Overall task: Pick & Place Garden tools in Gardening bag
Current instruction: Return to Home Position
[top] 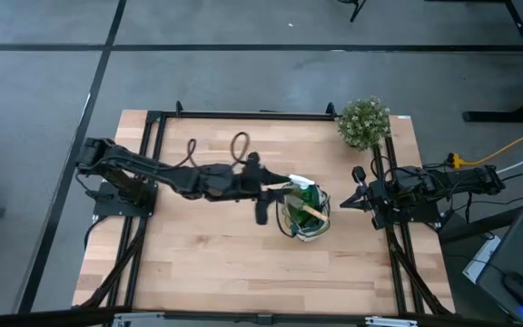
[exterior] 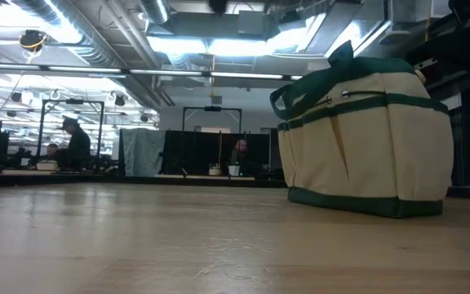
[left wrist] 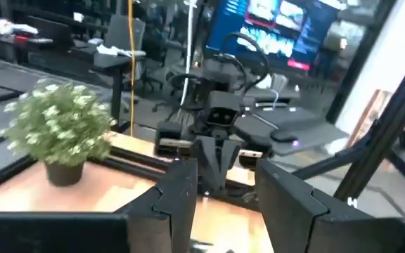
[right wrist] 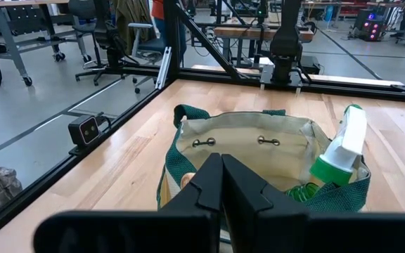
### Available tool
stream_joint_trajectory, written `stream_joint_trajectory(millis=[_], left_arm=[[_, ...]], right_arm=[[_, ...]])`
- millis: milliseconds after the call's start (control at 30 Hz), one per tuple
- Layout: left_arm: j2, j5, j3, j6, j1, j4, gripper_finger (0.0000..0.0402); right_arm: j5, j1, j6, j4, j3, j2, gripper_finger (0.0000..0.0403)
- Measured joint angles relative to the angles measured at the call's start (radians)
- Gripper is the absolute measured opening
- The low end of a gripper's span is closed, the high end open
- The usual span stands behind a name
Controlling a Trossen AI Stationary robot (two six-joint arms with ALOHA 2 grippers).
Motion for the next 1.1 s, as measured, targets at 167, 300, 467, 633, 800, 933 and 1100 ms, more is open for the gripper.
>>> stream_joint_trajectory(millis=[167,300,467,633,800,933,1100], left_arm=[[-0.196,-0.091,-0.215,-0.059,0.000,0.053,0.0139],[-0.389,-0.207,-0.347,-0.064,-0.009,0.010,0.0139],[-0.608,-0.336,-0.438,-0.062,-0.027,-0.049,0.0139],[-0.733,-0.349,-0.453,-0.048,-0.031,-0.075,0.0139],[-0.795,-0.350,-0.453,-0.048,-0.031,-0.077,0.0139],[-0.813,-0.350,-0.453,-0.048,-0.031,-0.077,0.0139],[-0.810,-0.338,-0.453,0.023,-0.022,-0.107,0.0139]], right_arm=[[0.000,0.000,0.000,0.000,0.000,0.000,0.0012],[0.000,0.000,0.000,0.000,0.000,0.000,0.0012],[0.000,0.000,0.000,0.000,0.000,0.000,0.0012],[0.000,0.000,0.000,0.000,0.000,0.000,0.0012],[0.000,0.000,0.000,0.000,0.000,0.000,0.0012],[0.000,0.000,0.000,0.000,0.000,0.000,0.0012],[0.000,0.000,0.000,0.000,0.000,0.000,0.0012]])
